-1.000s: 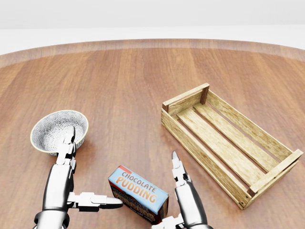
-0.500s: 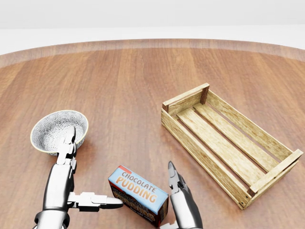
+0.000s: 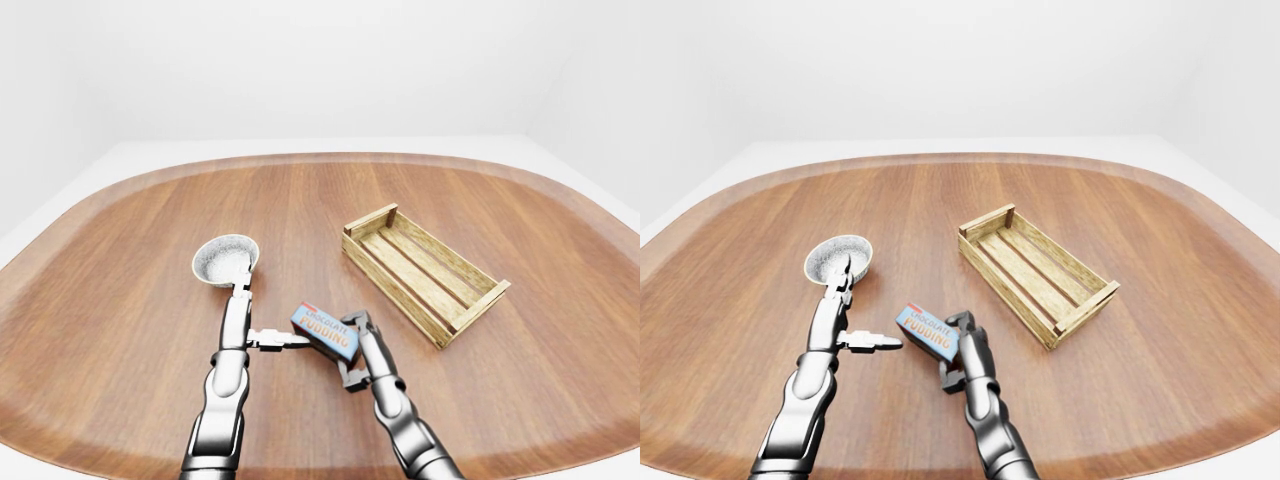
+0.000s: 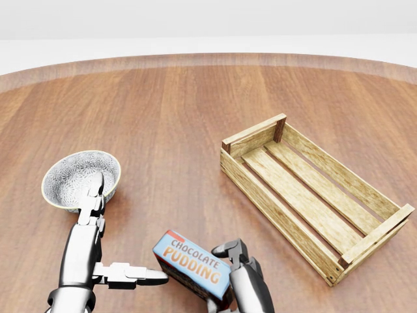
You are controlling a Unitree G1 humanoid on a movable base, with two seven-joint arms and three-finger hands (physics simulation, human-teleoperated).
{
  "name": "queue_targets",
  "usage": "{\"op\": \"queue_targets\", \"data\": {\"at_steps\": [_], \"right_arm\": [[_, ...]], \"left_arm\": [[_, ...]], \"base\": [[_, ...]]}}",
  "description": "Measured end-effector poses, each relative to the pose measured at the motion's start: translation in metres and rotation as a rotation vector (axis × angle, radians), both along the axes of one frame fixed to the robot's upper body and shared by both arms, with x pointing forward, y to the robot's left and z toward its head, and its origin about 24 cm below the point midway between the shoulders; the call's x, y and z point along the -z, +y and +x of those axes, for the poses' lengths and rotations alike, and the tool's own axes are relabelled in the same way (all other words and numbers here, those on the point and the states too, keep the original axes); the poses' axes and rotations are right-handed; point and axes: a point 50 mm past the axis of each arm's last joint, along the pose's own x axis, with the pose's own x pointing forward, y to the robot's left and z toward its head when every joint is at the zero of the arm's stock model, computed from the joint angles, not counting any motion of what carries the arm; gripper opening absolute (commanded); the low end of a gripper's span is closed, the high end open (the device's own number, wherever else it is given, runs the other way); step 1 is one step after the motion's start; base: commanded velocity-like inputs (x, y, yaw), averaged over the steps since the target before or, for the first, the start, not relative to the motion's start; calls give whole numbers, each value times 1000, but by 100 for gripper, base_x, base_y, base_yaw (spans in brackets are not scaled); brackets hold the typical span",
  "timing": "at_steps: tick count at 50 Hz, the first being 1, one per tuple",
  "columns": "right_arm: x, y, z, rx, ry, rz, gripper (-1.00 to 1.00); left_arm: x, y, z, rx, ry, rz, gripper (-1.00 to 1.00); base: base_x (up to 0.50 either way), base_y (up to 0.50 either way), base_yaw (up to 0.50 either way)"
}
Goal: Pick up the chocolate pudding and put it in the tray.
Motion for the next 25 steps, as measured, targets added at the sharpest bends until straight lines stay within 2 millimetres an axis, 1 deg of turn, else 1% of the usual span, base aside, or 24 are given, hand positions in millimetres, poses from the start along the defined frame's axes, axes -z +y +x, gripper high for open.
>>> {"op": "queue_targets", "data": {"at_steps": [6, 11, 14, 21, 25], "right_arm": [[-1, 0, -1, -5, -6, -8, -100], [-6, 1, 1, -12, -25, 0, -100], [-12, 1, 3, -17, -48, 13, -100], [-34, 0, 12, -29, -127, 57, -100], [-40, -1, 16, -28, -153, 65, -100]], "left_arm": [[0, 0, 0, -1, 0, 0, 100], [-1, 0, 0, -2, -1, 0, 100], [-1, 0, 0, -2, -1, 0, 100], [-1, 0, 0, -2, -1, -1, 100], [-1, 0, 0, -3, -1, -1, 100]], "base": [[0, 0, 0], [0, 0, 0], [0, 0, 0], [0, 0, 0], [0, 0, 0]]}}
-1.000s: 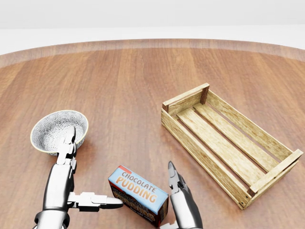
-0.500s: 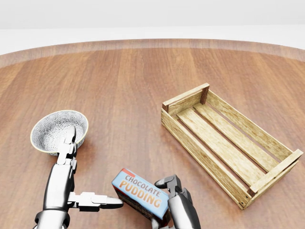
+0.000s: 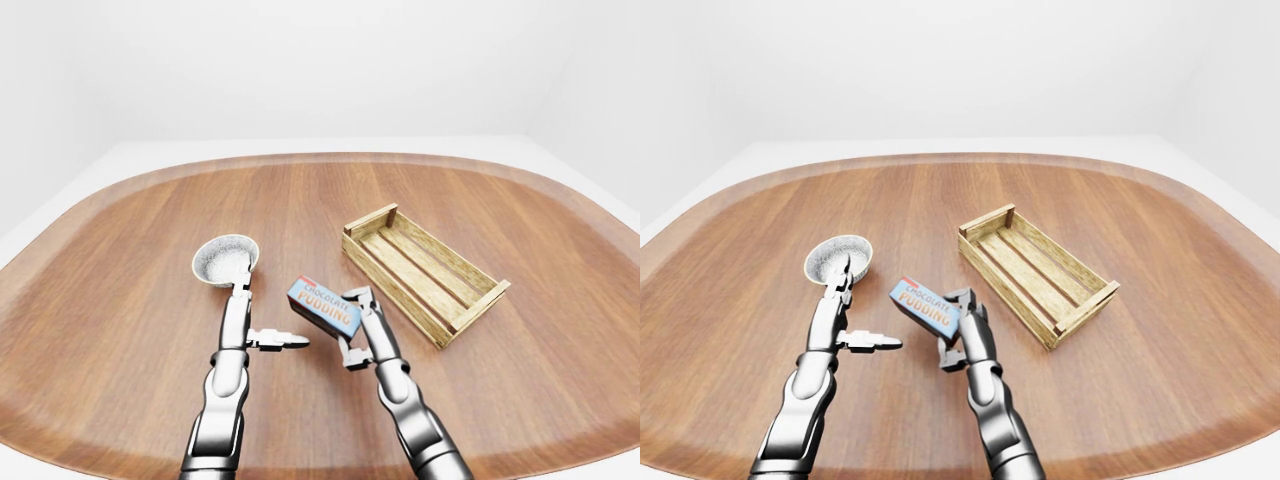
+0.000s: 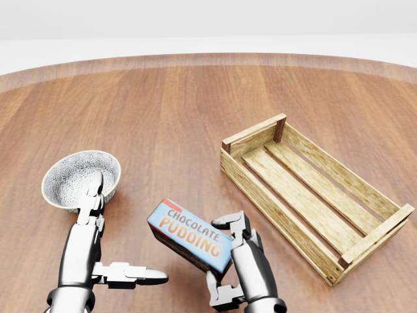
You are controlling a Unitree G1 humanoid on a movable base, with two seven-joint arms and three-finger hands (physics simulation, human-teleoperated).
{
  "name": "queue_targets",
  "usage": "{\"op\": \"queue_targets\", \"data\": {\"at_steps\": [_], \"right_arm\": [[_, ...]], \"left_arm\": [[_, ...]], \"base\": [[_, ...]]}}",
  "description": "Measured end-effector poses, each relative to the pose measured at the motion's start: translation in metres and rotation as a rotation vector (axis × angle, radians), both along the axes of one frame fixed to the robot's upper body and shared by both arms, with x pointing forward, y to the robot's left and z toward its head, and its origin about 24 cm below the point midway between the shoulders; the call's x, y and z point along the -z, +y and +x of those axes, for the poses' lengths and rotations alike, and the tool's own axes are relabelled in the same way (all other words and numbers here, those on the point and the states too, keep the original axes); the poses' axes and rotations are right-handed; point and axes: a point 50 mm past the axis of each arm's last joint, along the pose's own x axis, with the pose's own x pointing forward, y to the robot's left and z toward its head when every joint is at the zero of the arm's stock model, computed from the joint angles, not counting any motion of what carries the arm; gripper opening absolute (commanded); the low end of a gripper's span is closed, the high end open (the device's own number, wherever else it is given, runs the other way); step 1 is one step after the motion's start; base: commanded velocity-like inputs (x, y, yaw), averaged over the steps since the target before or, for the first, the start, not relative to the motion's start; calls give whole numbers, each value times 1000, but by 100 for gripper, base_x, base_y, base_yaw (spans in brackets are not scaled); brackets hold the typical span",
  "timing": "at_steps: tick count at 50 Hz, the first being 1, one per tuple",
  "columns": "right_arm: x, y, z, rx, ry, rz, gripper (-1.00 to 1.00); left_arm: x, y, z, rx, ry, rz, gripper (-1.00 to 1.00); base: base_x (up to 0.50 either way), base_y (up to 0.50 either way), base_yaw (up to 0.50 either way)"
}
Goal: Pick up the chocolate pudding and put it in the tray.
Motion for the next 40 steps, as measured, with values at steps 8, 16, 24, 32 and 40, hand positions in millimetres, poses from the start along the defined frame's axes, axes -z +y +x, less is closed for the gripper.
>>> {"op": "queue_targets", "data": {"at_steps": [8, 16, 24, 32, 40], "right_arm": [[-10, 0, 4, -6, -37, 14, -100], [-22, 1, 13, -15, -82, 24, -100], [-44, 2, 32, -19, -162, 29, -100], [-63, 2, 54, -17, -221, 17, -100], [-79, 0, 81, -7, -255, -3, -100]], "left_arm": [[0, 0, 0, 0, 0, 0, 100], [0, 0, 0, 0, 0, 0, 100], [0, 0, 0, 1, 0, -2, 100], [0, 0, 0, 2, 1, -3, 100], [0, 0, 0, 2, 1, -4, 100]], "base": [[0, 0, 0], [0, 0, 0], [0, 0, 0], [0, 0, 0], [0, 0, 0]]}}
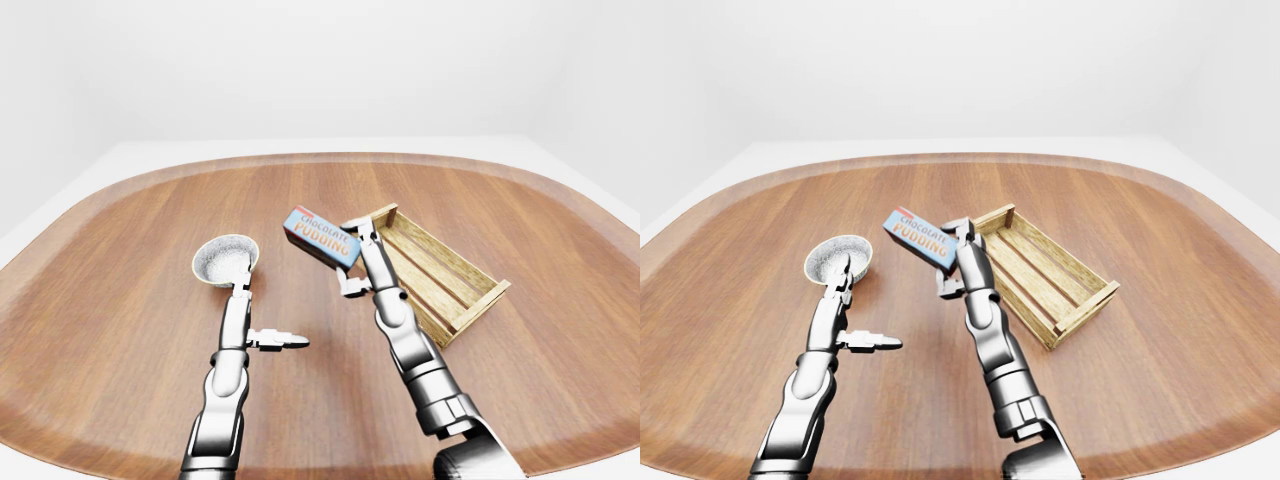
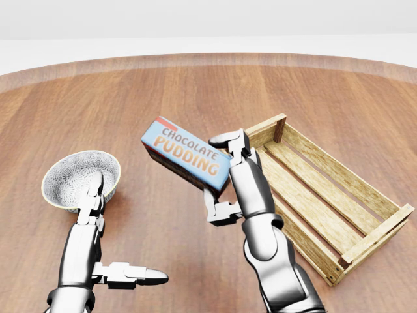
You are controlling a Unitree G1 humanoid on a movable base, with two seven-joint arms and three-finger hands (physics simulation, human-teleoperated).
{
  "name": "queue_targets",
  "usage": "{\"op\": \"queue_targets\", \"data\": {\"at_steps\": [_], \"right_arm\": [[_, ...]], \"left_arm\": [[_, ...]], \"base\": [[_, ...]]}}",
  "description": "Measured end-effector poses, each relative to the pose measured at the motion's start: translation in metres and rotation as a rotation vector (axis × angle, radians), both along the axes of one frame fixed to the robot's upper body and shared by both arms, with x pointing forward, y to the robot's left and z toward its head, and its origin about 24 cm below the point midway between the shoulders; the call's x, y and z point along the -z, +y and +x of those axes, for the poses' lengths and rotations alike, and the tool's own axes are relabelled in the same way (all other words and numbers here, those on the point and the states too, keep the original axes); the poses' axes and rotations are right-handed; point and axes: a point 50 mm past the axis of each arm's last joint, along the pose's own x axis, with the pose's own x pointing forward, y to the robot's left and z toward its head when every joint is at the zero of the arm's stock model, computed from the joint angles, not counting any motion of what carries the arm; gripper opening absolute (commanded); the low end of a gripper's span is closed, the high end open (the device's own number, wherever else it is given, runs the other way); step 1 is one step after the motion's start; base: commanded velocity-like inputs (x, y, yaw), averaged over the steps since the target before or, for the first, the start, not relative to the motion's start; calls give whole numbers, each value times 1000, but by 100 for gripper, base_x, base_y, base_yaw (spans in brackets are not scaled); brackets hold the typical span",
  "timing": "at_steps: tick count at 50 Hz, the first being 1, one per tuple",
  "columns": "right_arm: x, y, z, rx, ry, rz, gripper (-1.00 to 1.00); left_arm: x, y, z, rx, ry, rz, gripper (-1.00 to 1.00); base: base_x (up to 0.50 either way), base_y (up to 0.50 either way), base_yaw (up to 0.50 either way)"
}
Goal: Pick up the chocolate pudding and put it in the tray.
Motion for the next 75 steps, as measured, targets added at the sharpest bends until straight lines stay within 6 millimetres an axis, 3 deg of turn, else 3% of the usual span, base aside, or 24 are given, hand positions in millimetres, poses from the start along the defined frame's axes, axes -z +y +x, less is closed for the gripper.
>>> {"op": "queue_targets", "data": {"at_steps": [19, 32, 56, 66, 75], "right_arm": [[-38, -1, 61, 67, -2, -89, -100], [-69, -6, 87, 118, 15, -142, -100], [-117, -9, 103, 142, -16, -124, -100], [-124, -14, 105, 157, -14, -87, -100], [-116, -26, 105, 183, 20, -50, -100]], "left_arm": [[0, 0, 0, 4, 1, -4, 100], [0, 0, 0, 7, 2, -8, 100], [-1, 0, 1, 12, 5, -22, 100], [0, 0, 1, 17, 8, -26, 100], [0, 0, 1, 21, 11, -29, 100]], "base": [[0, 0, 0], [0, 0, 0], [0, 0, 0], [0, 0, 0], [0, 0, 0]]}}
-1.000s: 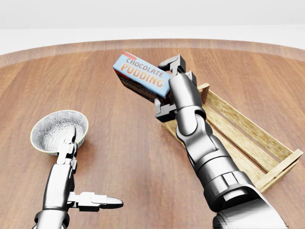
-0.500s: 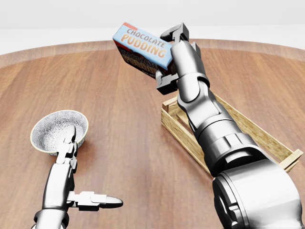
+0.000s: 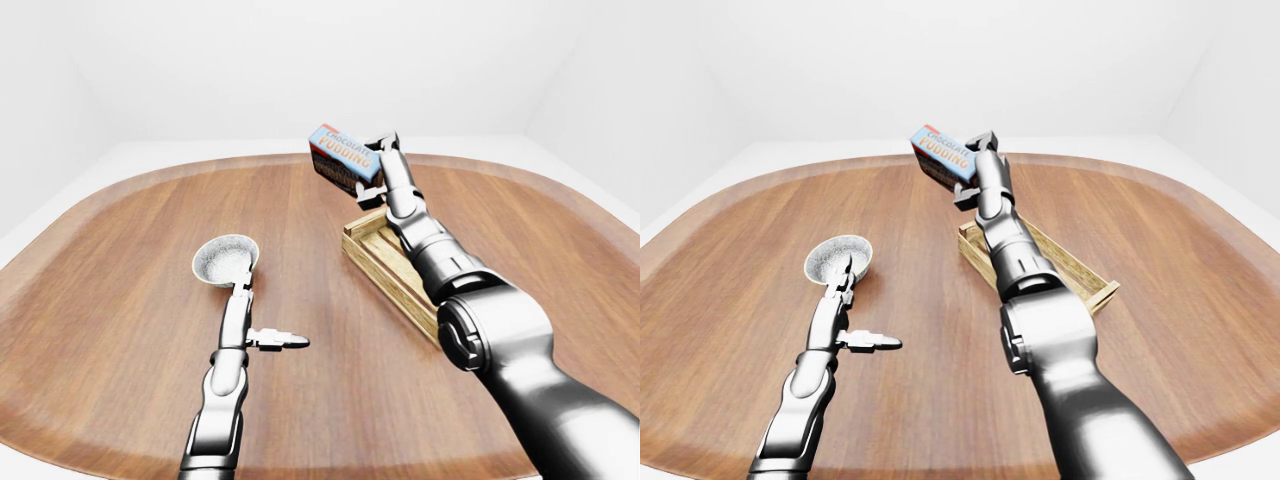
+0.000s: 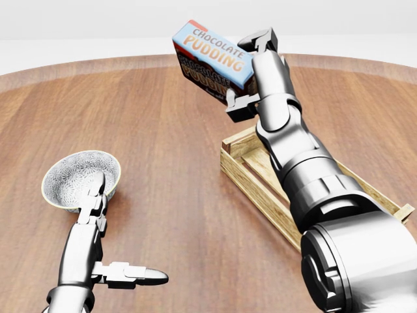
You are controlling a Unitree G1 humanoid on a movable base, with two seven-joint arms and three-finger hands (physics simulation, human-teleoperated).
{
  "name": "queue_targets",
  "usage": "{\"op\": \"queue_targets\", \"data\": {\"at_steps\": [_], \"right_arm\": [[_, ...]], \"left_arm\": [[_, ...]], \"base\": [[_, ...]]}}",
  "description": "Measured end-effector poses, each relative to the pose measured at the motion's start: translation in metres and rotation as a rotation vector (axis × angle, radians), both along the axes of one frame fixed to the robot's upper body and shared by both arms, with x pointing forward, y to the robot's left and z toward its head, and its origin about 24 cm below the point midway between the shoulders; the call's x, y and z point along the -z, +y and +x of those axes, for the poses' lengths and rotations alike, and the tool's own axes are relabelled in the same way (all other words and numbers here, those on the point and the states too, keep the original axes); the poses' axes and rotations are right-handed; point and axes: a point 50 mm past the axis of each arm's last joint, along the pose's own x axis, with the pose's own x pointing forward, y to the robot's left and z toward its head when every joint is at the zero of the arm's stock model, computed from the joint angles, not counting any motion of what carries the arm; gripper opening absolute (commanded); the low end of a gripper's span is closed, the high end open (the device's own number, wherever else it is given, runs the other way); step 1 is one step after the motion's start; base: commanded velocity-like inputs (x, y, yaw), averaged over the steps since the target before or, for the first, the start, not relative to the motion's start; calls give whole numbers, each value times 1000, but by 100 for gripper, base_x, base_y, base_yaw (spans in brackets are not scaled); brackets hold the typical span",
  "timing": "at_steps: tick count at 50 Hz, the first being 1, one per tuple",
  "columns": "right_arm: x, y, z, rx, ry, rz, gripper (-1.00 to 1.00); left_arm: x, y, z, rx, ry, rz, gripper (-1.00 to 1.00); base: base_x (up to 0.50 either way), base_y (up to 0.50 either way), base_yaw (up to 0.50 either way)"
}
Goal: Pick up the chocolate pudding and put it in the tray.
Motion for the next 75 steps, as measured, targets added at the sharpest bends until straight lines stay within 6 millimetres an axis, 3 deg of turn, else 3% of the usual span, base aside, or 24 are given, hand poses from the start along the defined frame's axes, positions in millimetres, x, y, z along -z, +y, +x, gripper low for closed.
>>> {"op": "queue_targets", "data": {"at_steps": [75], "right_arm": [[68, -82, -19, 227, 159, 48, -100]], "left_arm": [[0, 0, 1, 2, 7, -2, 100]], "base": [[0, 0, 0]]}}
